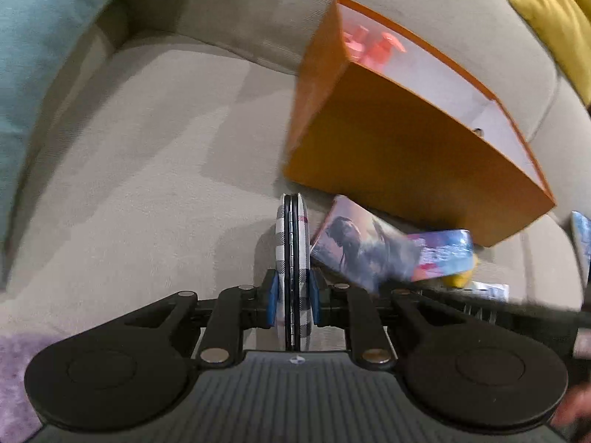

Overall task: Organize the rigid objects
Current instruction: 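Grasp the silver photo card box with the right tool, then lift the plaid box with the left tool while the right tool lifts the photo card box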

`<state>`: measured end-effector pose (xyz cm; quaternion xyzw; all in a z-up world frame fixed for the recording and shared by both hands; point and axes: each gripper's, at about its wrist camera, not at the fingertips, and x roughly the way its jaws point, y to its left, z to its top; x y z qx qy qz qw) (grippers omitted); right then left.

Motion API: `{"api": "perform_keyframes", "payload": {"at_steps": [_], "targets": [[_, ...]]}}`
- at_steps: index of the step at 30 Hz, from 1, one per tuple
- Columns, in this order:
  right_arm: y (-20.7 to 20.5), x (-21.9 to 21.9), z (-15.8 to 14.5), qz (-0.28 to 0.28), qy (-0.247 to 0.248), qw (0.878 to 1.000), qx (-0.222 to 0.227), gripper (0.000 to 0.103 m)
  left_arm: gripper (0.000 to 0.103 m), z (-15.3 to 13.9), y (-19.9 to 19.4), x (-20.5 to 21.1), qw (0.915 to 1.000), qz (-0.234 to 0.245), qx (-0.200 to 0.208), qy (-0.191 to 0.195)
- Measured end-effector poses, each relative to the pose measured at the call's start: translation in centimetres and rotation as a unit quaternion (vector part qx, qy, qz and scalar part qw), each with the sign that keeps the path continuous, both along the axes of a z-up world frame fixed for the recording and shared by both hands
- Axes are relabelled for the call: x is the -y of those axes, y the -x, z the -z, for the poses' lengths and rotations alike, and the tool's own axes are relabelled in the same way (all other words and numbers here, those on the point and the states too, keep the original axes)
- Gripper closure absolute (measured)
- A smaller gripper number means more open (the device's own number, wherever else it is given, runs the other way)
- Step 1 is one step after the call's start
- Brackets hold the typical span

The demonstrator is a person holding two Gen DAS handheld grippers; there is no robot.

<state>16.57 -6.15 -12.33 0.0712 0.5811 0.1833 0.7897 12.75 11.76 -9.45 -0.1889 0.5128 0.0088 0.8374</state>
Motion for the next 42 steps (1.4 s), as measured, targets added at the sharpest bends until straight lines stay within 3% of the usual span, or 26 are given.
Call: {"api": "perform_keyframes", "payload": {"at_steps": [3, 5, 9, 10, 13, 20, 25, 26, 29, 37, 42], "targets": [[1.6, -1.1, 1.0, -0.033, -0.028, 0.998, -0.043, 0.093, 0.084, 0.0, 0.6, -1.0, 0.9998, -0.012, -0.006, 0.012], [2.4, -1.7, 0.9, -0.050, -0.022, 0.998, -0.041, 0.093, 0.084, 0.1, 0.8, -1.3, 0.9997, -0.018, -0.010, 0.014], [1.8, -1.2, -1.3, -0.051, 0.000, 0.999, 0.017, 0.083, 0.084, 0.1, 1.1, -1.5, 0.9996, -0.022, -0.009, 0.014], [1.3, -1.0, -1.8, -0.049, 0.001, 0.998, 0.028, 0.076, 0.084, 0.1, 1.0, -1.4, 0.9996, -0.022, -0.008, 0.013], [-0.6, -1.2, -2.3, -0.064, 0.015, 0.996, 0.054, 0.066, 0.084, 0.2, 0.8, -1.1, 0.9996, -0.023, -0.004, 0.018], [-3.7, -3.5, 0.1, -0.124, 0.023, 0.992, 0.031, 0.063, 0.084, 0.5, 0.8, -1.7, 0.9994, -0.025, -0.004, 0.025], [-4.3, -3.5, 1.7, -0.109, -0.014, 0.994, 0.000, 0.043, 0.083, 0.8, 0.6, -1.7, 0.9994, -0.024, -0.008, 0.021], [-4.3, -3.6, 1.8, -0.106, -0.015, 0.994, 0.002, 0.043, 0.083, 0.9, 0.6, -1.8, 0.9994, -0.026, -0.009, 0.022], [-3.9, -3.9, 1.7, -0.103, -0.018, 0.995, 0.007, 0.048, 0.082, 1.2, 0.6, -2.0, 0.9990, -0.034, -0.011, 0.026], [-0.9, -4.0, -1.8, -0.119, -0.013, 0.993, 0.018, 0.078, 0.082, 1.1, 1.0, -2.3, 0.9984, -0.044, -0.009, 0.033], [0.2, -4.5, -2.4, -0.114, -0.007, 0.993, 0.029, 0.074, 0.082, 1.2, 1.0, -2.3, 0.9984, -0.046, -0.009, 0.032]]}}
